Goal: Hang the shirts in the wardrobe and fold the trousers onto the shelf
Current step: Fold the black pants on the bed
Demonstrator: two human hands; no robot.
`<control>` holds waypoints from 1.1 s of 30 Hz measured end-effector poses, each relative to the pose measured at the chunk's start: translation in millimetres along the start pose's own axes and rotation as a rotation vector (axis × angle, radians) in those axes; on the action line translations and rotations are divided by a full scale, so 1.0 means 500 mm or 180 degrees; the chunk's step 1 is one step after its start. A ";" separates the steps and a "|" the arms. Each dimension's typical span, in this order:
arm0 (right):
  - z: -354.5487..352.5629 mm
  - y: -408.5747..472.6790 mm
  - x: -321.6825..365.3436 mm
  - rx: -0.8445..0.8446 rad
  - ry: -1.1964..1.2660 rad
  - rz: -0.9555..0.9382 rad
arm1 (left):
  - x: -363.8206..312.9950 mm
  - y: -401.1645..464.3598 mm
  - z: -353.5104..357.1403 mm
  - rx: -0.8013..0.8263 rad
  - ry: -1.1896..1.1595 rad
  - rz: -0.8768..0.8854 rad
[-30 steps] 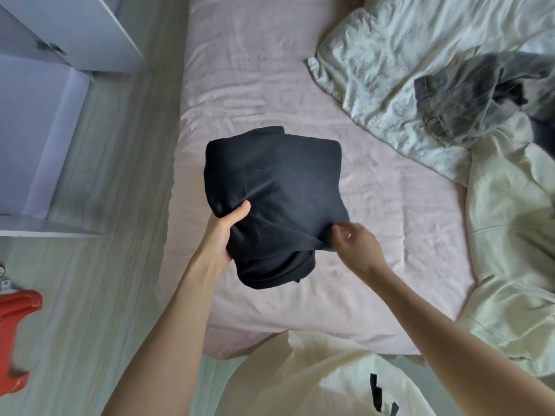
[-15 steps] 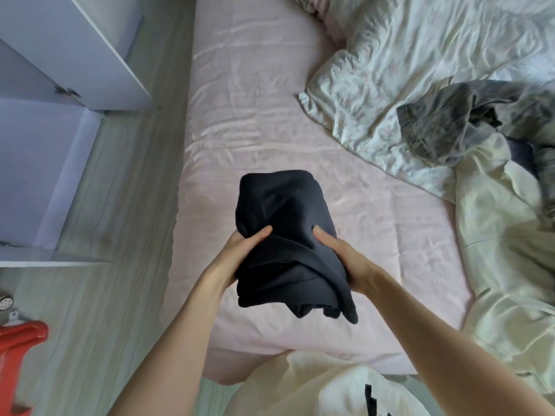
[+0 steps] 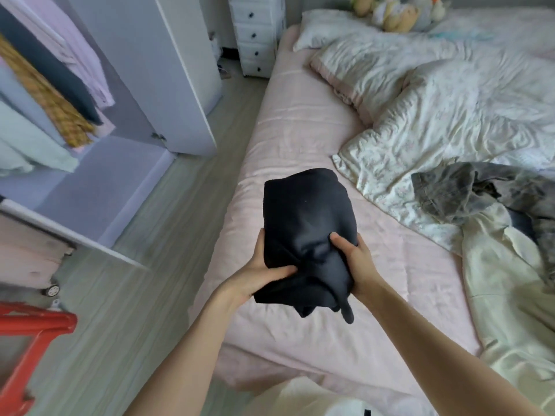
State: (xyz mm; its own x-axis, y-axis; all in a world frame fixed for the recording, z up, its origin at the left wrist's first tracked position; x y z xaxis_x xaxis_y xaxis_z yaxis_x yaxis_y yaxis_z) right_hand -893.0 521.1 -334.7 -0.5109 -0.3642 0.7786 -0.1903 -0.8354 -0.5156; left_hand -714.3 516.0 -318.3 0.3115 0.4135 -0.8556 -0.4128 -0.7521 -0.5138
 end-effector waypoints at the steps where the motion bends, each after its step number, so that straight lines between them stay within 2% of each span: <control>1: 0.009 -0.012 -0.006 0.0036 0.0156 0.0122 | -0.002 -0.028 -0.002 -0.0011 0.0174 0.0094; 4: 0.064 -0.071 -0.028 0.0270 0.0229 0.0402 | 0.002 -0.140 -0.042 -0.0320 0.0702 0.0201; 6: 0.091 -0.089 -0.028 0.0313 0.0220 0.0300 | -0.008 -0.187 -0.073 -0.0399 0.0684 0.0348; 10: 0.209 -0.146 -0.009 0.0554 0.0191 0.0009 | -0.026 -0.288 -0.164 -0.0337 -0.0197 0.0354; 13: 0.332 -0.175 0.011 0.0937 0.0037 -0.0175 | -0.016 -0.326 -0.265 -0.0677 -0.1416 0.0118; 14: 0.376 -0.184 0.011 0.1093 0.0012 -0.0189 | -0.010 -0.333 -0.293 -0.0739 -0.1583 0.0019; 17: 0.552 -0.214 -0.017 0.1705 -0.0133 -0.0159 | -0.015 -0.376 -0.420 -0.1051 -0.1259 -0.0018; 19: 0.661 -0.218 -0.037 0.1845 -0.0396 -0.0305 | -0.011 -0.410 -0.516 -0.1212 -0.1102 -0.0088; 21: 0.730 -0.201 -0.032 0.1530 -0.0906 -0.0842 | -0.015 -0.437 -0.620 -0.1326 -0.1127 0.0066; 24: 0.797 -0.176 0.017 0.0649 -0.1735 -0.2021 | -0.030 -0.476 -0.764 -0.1597 -0.0997 0.0292; 26: 0.836 -0.166 0.033 0.0114 -0.2417 -0.2389 | -0.034 -0.488 -0.829 -0.1712 -0.0934 0.0349; 28: 0.869 -0.148 0.018 -0.0260 -0.3154 -0.2192 | -0.037 -0.483 -0.877 -0.1744 -0.1004 0.0370; 29: 0.890 -0.144 0.006 -0.0246 -0.3347 -0.2070 | -0.044 -0.475 -0.895 -0.1756 -0.1010 0.0383; 31: 0.947 -0.136 -0.046 0.0339 -0.3154 -0.1723 | -0.061 -0.448 -0.925 -0.1770 -0.0994 0.0443; 33: 0.991 -0.136 -0.129 0.1071 -0.2291 -0.0689 | -0.083 -0.421 -0.944 -0.1764 -0.0991 0.0522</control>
State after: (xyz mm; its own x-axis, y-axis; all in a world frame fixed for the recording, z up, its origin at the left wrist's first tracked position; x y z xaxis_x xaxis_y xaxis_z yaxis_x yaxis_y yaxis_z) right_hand -431.6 397.5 -172.8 0.1923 -0.2600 0.9463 0.0970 -0.9545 -0.2820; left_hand -236.4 414.8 -144.8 -0.0146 0.3377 -0.9411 0.0941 -0.9366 -0.3375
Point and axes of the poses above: each hand's wrist, its own y-axis towards the middle knuckle, its own z-axis out of the palm, x = y × z, the point moved 10 cm from there along y, towards the middle knuckle, and after that the axes turned 7 degrees about y, right-handed, at the moved point
